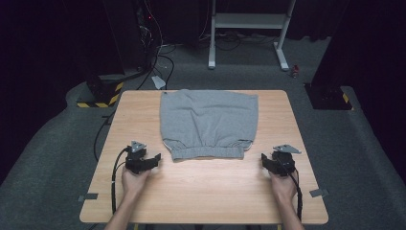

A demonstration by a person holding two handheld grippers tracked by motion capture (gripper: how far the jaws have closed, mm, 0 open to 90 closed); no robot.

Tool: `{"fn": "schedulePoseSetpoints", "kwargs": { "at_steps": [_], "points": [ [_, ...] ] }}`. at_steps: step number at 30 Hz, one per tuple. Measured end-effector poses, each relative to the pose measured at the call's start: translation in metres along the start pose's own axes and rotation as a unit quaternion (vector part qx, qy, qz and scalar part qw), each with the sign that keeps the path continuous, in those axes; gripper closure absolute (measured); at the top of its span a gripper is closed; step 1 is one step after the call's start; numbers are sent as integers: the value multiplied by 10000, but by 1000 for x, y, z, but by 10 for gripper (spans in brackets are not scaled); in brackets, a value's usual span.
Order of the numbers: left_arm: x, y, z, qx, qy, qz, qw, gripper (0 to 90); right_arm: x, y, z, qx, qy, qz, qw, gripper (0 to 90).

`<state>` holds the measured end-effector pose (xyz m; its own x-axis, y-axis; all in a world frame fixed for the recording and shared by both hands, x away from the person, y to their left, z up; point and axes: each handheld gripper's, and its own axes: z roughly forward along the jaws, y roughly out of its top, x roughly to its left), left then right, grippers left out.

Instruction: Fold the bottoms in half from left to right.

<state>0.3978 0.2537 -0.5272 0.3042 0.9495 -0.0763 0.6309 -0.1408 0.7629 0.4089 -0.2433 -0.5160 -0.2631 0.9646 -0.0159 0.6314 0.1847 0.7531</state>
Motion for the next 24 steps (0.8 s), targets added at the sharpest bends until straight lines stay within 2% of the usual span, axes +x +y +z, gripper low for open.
{"fn": "schedulePoseSetpoints", "kwargs": {
  "at_steps": [2, 8, 12, 14, 18, 20, 21, 22, 23, 24],
  "points": [
    [-3, 0, 1, -3, -45, 50, 10000, 318, 3, 3, -1, -69, 47, -84, 9999, 493],
    [-10, 7, 4, 53, -169, 172, 9997, 317, 8, 6, 3, -58, 288, 0, 9996, 507],
    [-22, 14, 5, -101, -390, 186, 9990, 342, 11, 9, 5, -111, 478, 103, 9987, 506],
    [-26, 17, 7, -39, -477, 198, 9987, 352, 15, 11, 6, -126, 539, 99, 9984, 515],
    [-34, 23, 11, -40, -594, 269, 9979, 366, 25, 15, 9, -174, 699, -99, 9974, 559],
    [-37, 26, 12, -80, -633, 295, 9975, 370, 27, 17, 9, -175, 793, -100, 9966, 578],
    [-41, 28, 12, -126, -651, 296, 9974, 388, 33, 19, 11, -153, 952, -241, 9951, 620],
    [-41, 28, 12, -126, -651, 296, 9974, 385, 33, 19, 11, -153, 952, -241, 9951, 620],
    [-46, 31, 13, -92, -585, 446, 9972, 386, 36, 22, 12, -210, 1048, -231, 9940, 642],
    [-48, 32, 14, -87, -621, 440, 9971, 389, 36, 23, 13, -248, 1103, -191, 9934, 649]
  ]
}}
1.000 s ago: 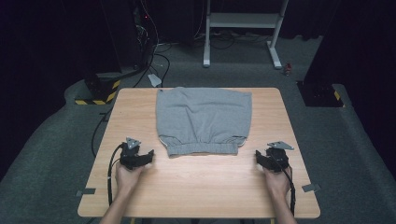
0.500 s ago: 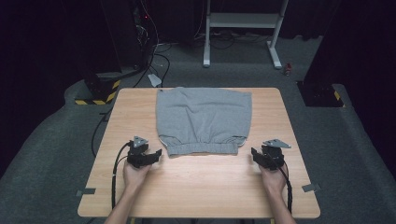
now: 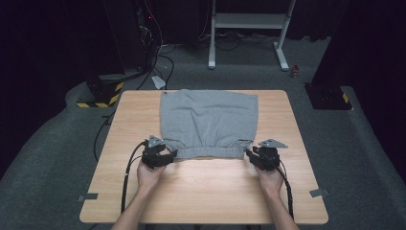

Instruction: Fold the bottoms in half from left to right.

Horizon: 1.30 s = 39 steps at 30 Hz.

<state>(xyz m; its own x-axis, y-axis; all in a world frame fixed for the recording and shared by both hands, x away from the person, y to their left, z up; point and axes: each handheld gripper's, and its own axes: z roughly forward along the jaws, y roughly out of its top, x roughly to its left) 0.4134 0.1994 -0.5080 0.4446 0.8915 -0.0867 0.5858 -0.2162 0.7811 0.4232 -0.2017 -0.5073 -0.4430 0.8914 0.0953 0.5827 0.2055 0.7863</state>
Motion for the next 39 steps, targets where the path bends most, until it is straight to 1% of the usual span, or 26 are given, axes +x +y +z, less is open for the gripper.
{"fn": "schedulePoseSetpoints", "kwargs": {
  "at_steps": [2, 3, 4, 5, 7, 8, 9, 10, 13, 14, 16, 17, 18, 20, 21, 25, 28, 30, 32, 34, 36, 38, 39],
  "points": [
    [-2, 4, 3, 9, 17, 1, 10000, 388, 3, 3, 3, -4, 26, -4, 10000, 652],
    [-2, 4, 3, 9, 17, 1, 10000, 384, 6, 5, 4, -6, 25, -51, 10000, 651],
    [-4, 7, 5, -44, 105, -16, 9999, 367, 9, 7, 6, -23, 19, -102, 9999, 643],
    [-5, 8, 7, -86, 83, -70, 9999, 364, 11, 8, 7, -44, 8, -120, 9999, 632],
    [-6, 10, 8, -51, 50, -99, 9999, 357, 14, 10, 9, -52, 9, -118, 9999, 623],
    [-8, 11, 12, 17, 70, -47, 10000, 356, 17, 14, 15, -39, 2, -169, 9998, 617],
    [-10, 11, 13, 46, 82, -28, 10000, 356, 17, 14, 15, -39, 2, -169, 9998, 617],
    [-12, 13, 18, 124, 98, 12, 9999, 356, 19, 17, 19, 16, -44, -146, 9999, 598],
    [-13, 14, 22, 178, 106, 33, 9998, 356, 21, 18, 23, -13, -76, -99, 9999, 584],
    [-13, 15, 26, 230, 125, 48, 9996, 357, 23, 19, 27, 17, -107, -92, 9999, 576],
    [-14, 15, 30, 261, 139, 28, 9996, 361, 25, 19, 32, 124, -164, -146, 9997, 574],
    [-14, 15, 30, 261, 139, 28, 9996, 362, 25, 19, 32, 124, -164, -146, 9997, 574],
    [-14, 13, 33, 333, 160, 36, 9993, 362, 24, 19, 35, 169, -194, -128, 9996, 574],
    [-14, 13, 35, 365, 163, 35, 9992, 358, 24, 19, 36, 177, -189, -110, 9996, 573],
    [-13, 12, 35, 356, 116, -20, 9993, 356, 25, 19, 38, 258, -230, -158, 9993, 570],
    [-12, 12, 36, 381, 113, 26, 9992, 352, 26, 18, 40, 409, -303, -261, 9984, 550],
    [-12, 12, 36, 414, 96, 37, 9991, 350, 24, 17, 41, 495, -256, -199, 9982, 545],
    [-12, 12, 36, 425, 103, 59, 9990, 350, 25, 17, 41, 510, -255, -213, 9981, 545],
    [-13, 11, 35, 461, 121, 114, 9988, 349, 27, 17, 40, 563, -299, -336, 9974, 544],
    [-13, 11, 35, 466, 118, 116, 9988, 349, 28, 17, 39, 577, -304, -348, 9973, 543],
    [-13, 10, 33, 464, 110, 140, 9988, 349, 30, 14, 37, 558, -325, -497, 9967, 542],
    [-14, 9, 33, 445, 125, 98, 9989, 349, 32, 12, 35, 529, -350, -591, 9962, 542],
    [-14, 9, 33, 445, 125, 98, 9989, 349, 33, 11, 34, 529, -361, -599, 9961, 541]
  ]
}}
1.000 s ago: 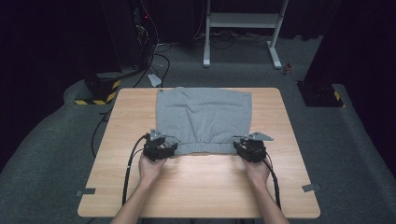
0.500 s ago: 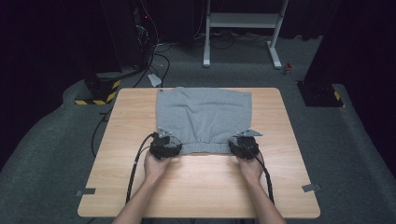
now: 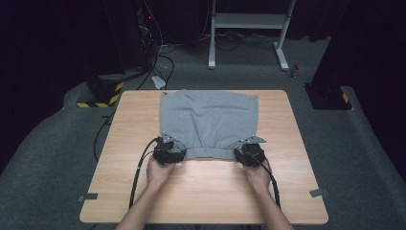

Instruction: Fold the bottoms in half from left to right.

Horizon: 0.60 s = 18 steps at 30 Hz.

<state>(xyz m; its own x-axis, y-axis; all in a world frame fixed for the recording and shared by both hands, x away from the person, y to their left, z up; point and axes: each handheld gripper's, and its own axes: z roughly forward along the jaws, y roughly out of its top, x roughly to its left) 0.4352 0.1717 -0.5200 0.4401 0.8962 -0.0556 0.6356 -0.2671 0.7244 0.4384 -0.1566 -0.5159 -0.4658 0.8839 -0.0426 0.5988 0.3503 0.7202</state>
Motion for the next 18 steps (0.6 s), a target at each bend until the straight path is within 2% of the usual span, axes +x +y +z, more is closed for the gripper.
{"fn": "schedulePoseSetpoints", "kwargs": {
  "at_steps": [8, 18],
  "points": [
    [-3, -5, -5, 15, -98, 106, 9999, 349, -1, -7, -7, 18, 125, 41, 9999, 538],
    [-8, -13, -14, 47, -225, 247, 9994, 348, 3, -18, -17, -32, 181, -75, 9998, 535]
  ]
}}
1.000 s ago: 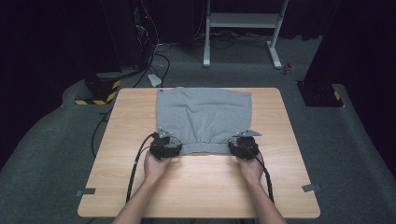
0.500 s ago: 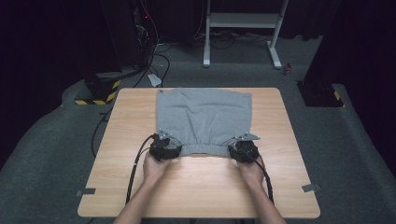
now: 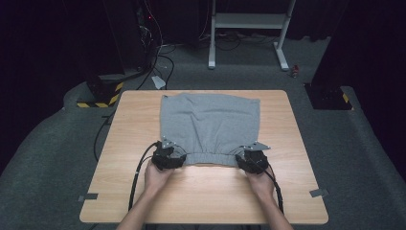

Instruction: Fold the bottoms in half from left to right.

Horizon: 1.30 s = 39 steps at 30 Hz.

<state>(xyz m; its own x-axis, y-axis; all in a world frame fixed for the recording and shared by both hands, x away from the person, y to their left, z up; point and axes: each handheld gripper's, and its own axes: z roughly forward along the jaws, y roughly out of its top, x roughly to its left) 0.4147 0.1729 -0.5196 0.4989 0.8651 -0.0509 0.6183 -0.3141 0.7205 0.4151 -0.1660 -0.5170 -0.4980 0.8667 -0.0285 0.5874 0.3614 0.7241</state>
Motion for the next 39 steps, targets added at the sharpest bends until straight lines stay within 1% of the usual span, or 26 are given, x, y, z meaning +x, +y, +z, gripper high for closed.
{"fn": "schedulePoseSetpoints", "kwargs": {
  "at_steps": [6, 7, 9, 10, 11, 12, 14, 15, 17, 19, 23, 24, 25, 27, 28, 30, 31, 34, 39],
  "points": [
    [-4, -4, -5, 31, -29, 59, 10000, 347, 2, -4, -5, 26, 8, -2, 10000, 534],
    [-6, -6, -7, 58, -32, 133, 9999, 346, 3, -5, -7, 64, 24, -54, 10000, 533],
    [-8, -7, -9, 71, -50, 185, 9998, 343, 5, -8, -10, 65, 32, -52, 10000, 533],
    [-9, -9, -10, 69, -73, 164, 9998, 343, 5, -9, -11, 40, 40, -81, 10000, 533],
    [-9, -10, -11, 49, -99, 155, 9998, 343, 6, -11, -12, 48, 53, -29, 10000, 534],
    [-9, -11, -11, 38, -116, 134, 9998, 342, 6, -12, -13, 30, 64, -61, 10000, 533],
    [-10, -13, -12, 1, -115, 121, 9999, 342, 6, -13, -14, 13, 61, -74, 10000, 534],
    [-11, -15, -13, -13, -115, 122, 9999, 342, 8, -15, -16, 25, 72, -15, 10000, 534],
    [-12, -16, -14, -2, -106, 126, 9999, 342, 9, -16, -17, 24, 67, -10, 10000, 534],
    [-14, -18, -16, -18, -128, 134, 9998, 342, 10, -17, -19, 37, 81, -43, 10000, 533],
    [-15, -20, -18, -24, -146, 166, 9998, 342, 10, -21, -21, 5, 117, -22, 9999, 533],
    [-17, -22, -20, -15, -162, 151, 9998, 342, 11, -23, -24, -5, 138, -35, 9999, 533],
    [-18, -22, -21, -2, -196, 185, 9996, 342, 12, -25, -25, 1, 139, -11, 9999, 534],
    [-19, -23, -22, 8, -206, 206, 9996, 342, 13, -26, -27, -9, 137, -33, 9999, 534],
    [-20, -25, -24, 15, -236, 225, 9995, 342, 15, -30, -31, -22, 127, -83, 9999, 534],
    [-21, -27, -25, 16, -245, 238, 9994, 342, 17, -34, -34, -33, 145, -78, 9999, 533],
    [-23, -29, -27, -23, -256, 244, 9994, 342, 17, -35, -36, -63, 155, -109, 9998, 533],
    [-26, -33, -29, -65, -284, 238, 9993, 342, 19, -40, -39, -81, 172, -67, 9998, 533],
    [-30, -38, -32, -112, -291, 259, 9992, 342, 22, -44, -44, -103, 125, -86, 9998, 533]
  ]
}}
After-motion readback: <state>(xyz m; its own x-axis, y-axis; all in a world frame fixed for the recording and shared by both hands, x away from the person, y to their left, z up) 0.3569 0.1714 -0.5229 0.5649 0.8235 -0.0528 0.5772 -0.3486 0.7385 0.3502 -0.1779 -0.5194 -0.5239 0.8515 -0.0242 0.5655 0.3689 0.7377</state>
